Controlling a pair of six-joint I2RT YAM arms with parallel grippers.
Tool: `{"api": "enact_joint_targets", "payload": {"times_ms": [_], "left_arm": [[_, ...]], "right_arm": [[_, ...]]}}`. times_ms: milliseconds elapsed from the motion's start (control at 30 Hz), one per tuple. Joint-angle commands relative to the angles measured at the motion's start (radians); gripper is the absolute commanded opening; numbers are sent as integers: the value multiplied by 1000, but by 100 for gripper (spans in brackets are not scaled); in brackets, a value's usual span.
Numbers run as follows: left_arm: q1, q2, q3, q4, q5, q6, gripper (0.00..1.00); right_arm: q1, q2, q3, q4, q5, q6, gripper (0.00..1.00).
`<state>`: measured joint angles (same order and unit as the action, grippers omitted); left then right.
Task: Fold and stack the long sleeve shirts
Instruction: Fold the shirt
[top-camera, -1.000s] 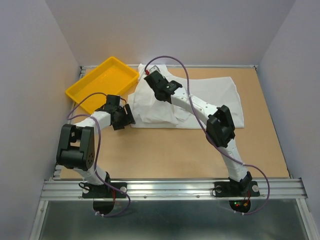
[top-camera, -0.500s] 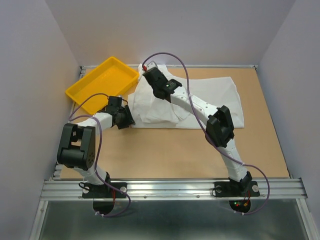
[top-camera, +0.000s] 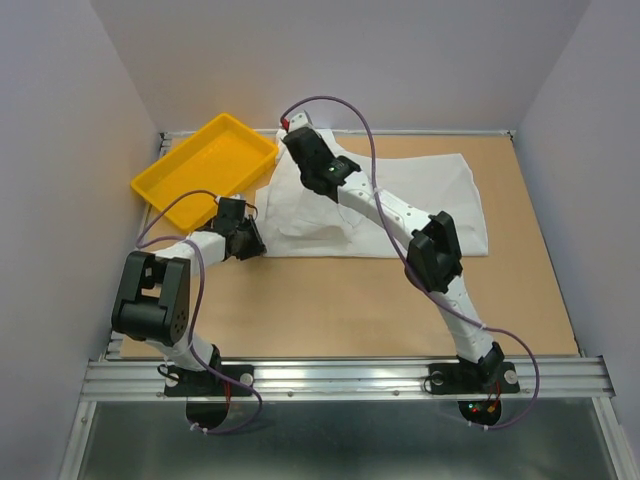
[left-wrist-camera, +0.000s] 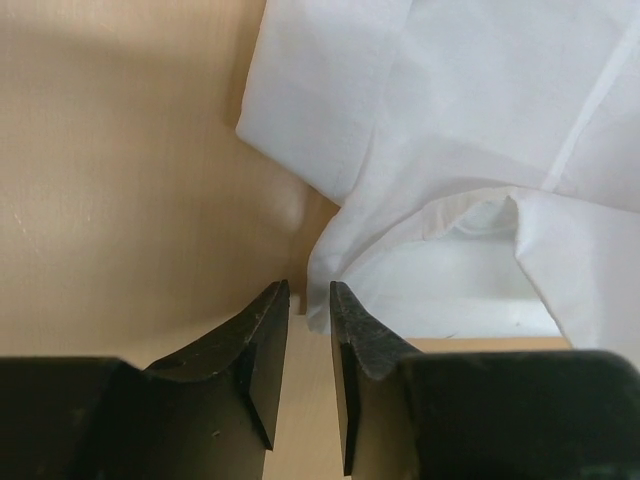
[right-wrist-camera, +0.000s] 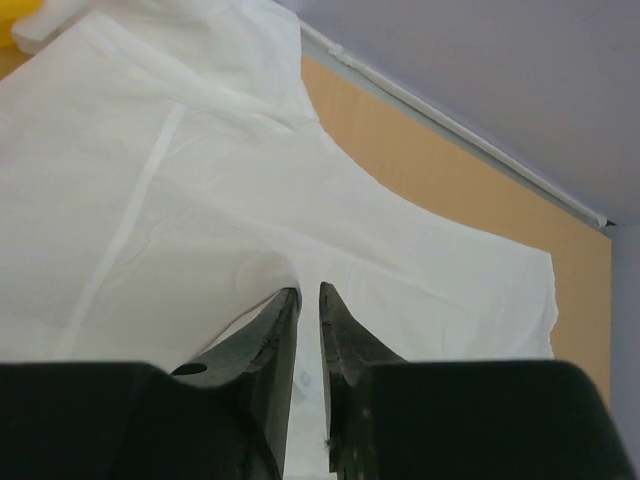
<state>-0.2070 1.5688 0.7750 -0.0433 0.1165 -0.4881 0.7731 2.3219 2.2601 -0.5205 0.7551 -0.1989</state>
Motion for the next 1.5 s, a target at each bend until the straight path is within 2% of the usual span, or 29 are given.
{"api": "enact_joint_targets", "payload": {"times_ms": [0, 67, 100, 133, 233, 300, 400, 433, 500, 533, 600, 633, 700, 767, 800, 867, 900, 967, 1067, 1467], "left_arm": [[-12, 16, -69, -148, -20, 6, 35], [-14, 8, -80, -151, -23, 8, 35], [-14, -1, -82, -155, -21, 9, 35], [-14, -7, -83, -162, -23, 11, 35], [-14, -36, -79, -182, -25, 20, 37], [-12, -71, -62, -213, -34, 34, 42], [-14, -146, -26, -248, -31, 46, 55], [-14, -167, -17, -250, -23, 48, 59], [-18, -213, 15, -248, 9, 52, 61], [-22, -219, 36, -242, 29, 54, 61], [-38, -213, 50, -228, 54, 48, 61], [-46, -205, 55, -218, 69, 45, 60], [-58, -170, 61, -175, 106, 39, 56], [-72, -138, 79, -150, 136, 26, 49], [-75, -109, 87, -141, 144, 22, 46], [-80, -84, 102, -115, 144, 8, 38], [-80, -63, 109, -106, 144, 3, 35], [-80, -41, 124, -84, 141, -9, 27], [-80, 0, 141, -61, 150, -18, 26], [-69, 108, 78, -24, 60, -44, 25]], "right_arm": [[-15, 27, 90, 105, 84, 13, 23], [-24, 27, 95, 111, 76, 16, 33], [-24, 22, 93, 112, 55, 9, 50], [-24, 16, 81, 112, 46, 4, 61], [-24, -41, 26, 112, 43, 12, 69], [-26, -81, -51, 111, 43, 30, 75], [-40, -206, -160, 111, 23, 96, 77], [-49, -243, -251, 108, 3, 125, 77], [-93, -373, -364, 99, -78, 240, 77], [-116, -412, -470, 93, -112, 281, 77], [-196, -536, -571, 83, -248, 403, 74], [-228, -577, -673, 83, -294, 439, 73], [-331, -660, -764, 85, -440, 538, 66], [-429, -693, -865, 85, -529, 587, 63], [-457, -719, -891, 91, -598, 617, 58], [-504, -737, -939, 106, -649, 639, 52], [-543, -746, -980, 128, -687, 657, 42], [-601, -753, -1023, 154, -735, 685, 36], [-667, -746, -1106, 227, -841, 760, 27], [-894, -651, -1385, 442, -867, 941, 19]]}}
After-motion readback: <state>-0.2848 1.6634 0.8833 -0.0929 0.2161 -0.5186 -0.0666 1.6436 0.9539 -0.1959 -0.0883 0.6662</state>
